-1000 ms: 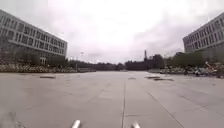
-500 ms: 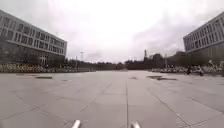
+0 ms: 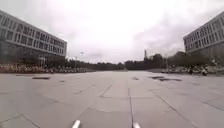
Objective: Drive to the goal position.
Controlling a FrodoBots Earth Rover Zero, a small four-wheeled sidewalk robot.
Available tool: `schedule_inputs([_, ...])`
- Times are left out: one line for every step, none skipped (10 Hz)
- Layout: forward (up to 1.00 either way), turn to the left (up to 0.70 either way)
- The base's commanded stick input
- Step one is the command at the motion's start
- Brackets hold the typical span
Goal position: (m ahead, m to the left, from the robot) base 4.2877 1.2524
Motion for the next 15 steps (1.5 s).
schedule_inputs([0.70, -0.02])
schedule_inputs([0.70, -0.01])
schedule_inputs([0.70, 0.00])
schedule_inputs([0.70, 0.00])
schedule_inputs([0.70, 0.00])
schedule_inputs([0.70, 0.00])
schedule_inputs([0.70, 0.00])
schedule_inputs([0.70, -0.01])
schedule_inputs([0.70, -0.10])
schedule_inputs([0.70, -0.27])
schedule_inputs([0.70, -0.30])
schedule_inputs([0.70, -0.33])
schedule_inputs([0.70, -0.08])
schedule_inputs([0.70, 0.00])
schedule_inputs([0.70, 0.00])
